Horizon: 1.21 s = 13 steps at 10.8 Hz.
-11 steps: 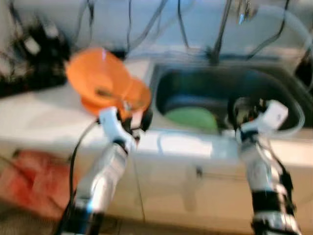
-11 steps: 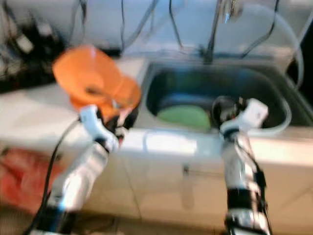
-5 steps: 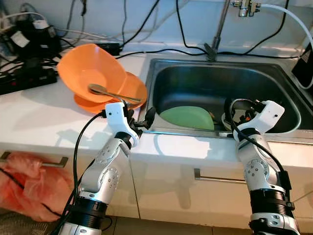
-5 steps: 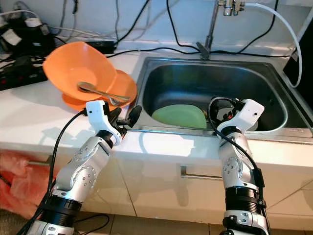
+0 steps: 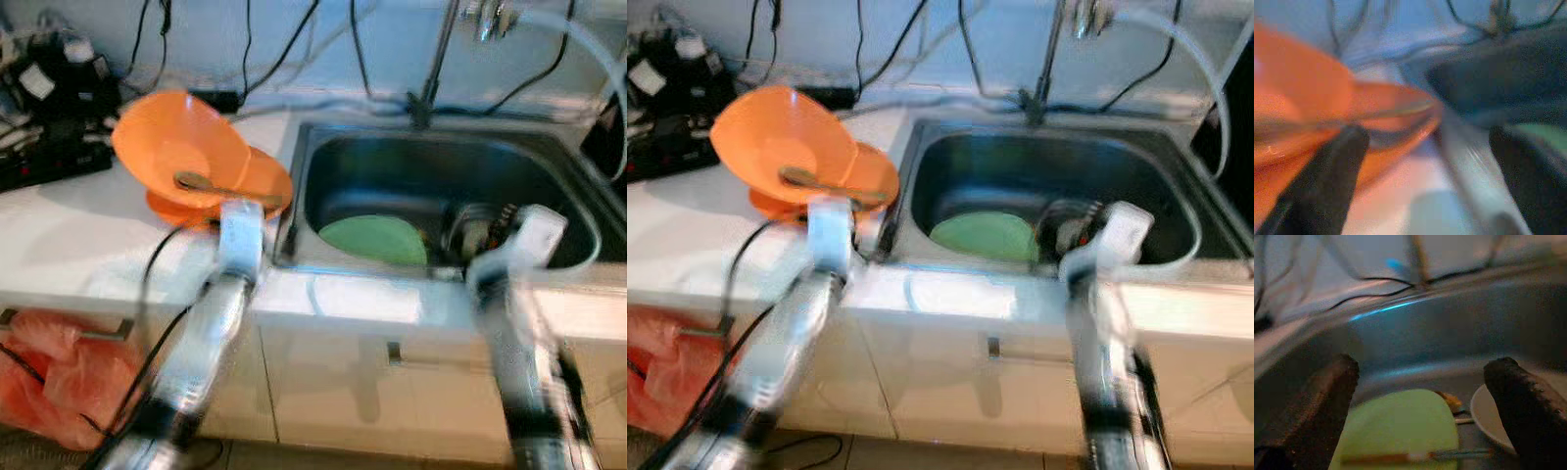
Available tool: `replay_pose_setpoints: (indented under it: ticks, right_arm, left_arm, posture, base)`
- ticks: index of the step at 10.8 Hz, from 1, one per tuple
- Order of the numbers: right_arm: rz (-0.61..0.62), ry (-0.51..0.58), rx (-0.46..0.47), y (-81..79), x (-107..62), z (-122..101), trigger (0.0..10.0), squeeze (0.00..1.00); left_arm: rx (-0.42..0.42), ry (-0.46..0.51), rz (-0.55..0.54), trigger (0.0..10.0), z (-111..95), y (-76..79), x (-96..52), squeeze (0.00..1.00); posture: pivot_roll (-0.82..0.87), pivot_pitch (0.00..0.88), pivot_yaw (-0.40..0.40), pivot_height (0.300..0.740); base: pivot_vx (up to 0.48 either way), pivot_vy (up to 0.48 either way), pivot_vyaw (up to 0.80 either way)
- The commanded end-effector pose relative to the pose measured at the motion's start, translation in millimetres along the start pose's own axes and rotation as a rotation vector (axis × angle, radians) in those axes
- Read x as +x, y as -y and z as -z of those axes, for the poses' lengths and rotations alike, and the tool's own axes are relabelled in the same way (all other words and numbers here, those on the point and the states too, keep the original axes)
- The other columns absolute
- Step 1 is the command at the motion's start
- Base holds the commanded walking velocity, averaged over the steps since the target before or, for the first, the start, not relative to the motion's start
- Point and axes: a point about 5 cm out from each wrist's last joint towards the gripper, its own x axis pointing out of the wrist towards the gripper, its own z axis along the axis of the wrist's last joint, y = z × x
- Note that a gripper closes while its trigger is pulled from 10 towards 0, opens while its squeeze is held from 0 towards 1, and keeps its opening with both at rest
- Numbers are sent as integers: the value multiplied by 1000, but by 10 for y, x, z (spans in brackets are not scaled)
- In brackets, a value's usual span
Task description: Kitchen organization
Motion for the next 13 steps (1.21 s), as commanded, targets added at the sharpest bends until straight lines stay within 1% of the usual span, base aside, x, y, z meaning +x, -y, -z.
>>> replay_pose_setpoints:
  ticks: [1, 3, 5, 8, 11, 13]
  right_arm:
    - [-13, -149, -56, -11, -179, 322, 10000, 1000]
    - [-38, -118, -74, -65, -214, 242, 10000, 1000]
    - [-62, -97, -98, -102, -256, 192, 10000, 1000]
    - [-64, -84, -103, -138, -247, 154, 10000, 1000]
    - [-102, -31, -123, -241, -235, 4, 10000, 1000]
    - [-54, -40, -140, -130, -237, 32, 10000, 1000]
  left_arm:
    - [74, -39, -22, 10000, 125, -9, -81, 0]
    - [75, -38, -26, 10000, 143, -37, -101, 0]
    - [109, -7, -35, 10000, 171, -34, -124, 0]
    - [110, 22, -41, 10000, 111, -33, -104, 0]
    - [97, 68, -46, 10000, -19, -21, -45, 0]
    - [84, 80, -20, 10000, -63, -14, -14, 0]
  posture:
    - [110, 0, 39, 740]
    - [110, 0, 39, 740]
    - [108, 0, 37, 740]
    - [108, 0, 37, 740]
    - [104, 0, 39, 740]
    - [101, 0, 41, 740]
  base:
    - [0, 0, 0]
    - [0, 0, 0]
    - [0, 0, 0]
    - [-386, -266, 0]
    - [-303, -257, 0]
    - [0, 0, 0]
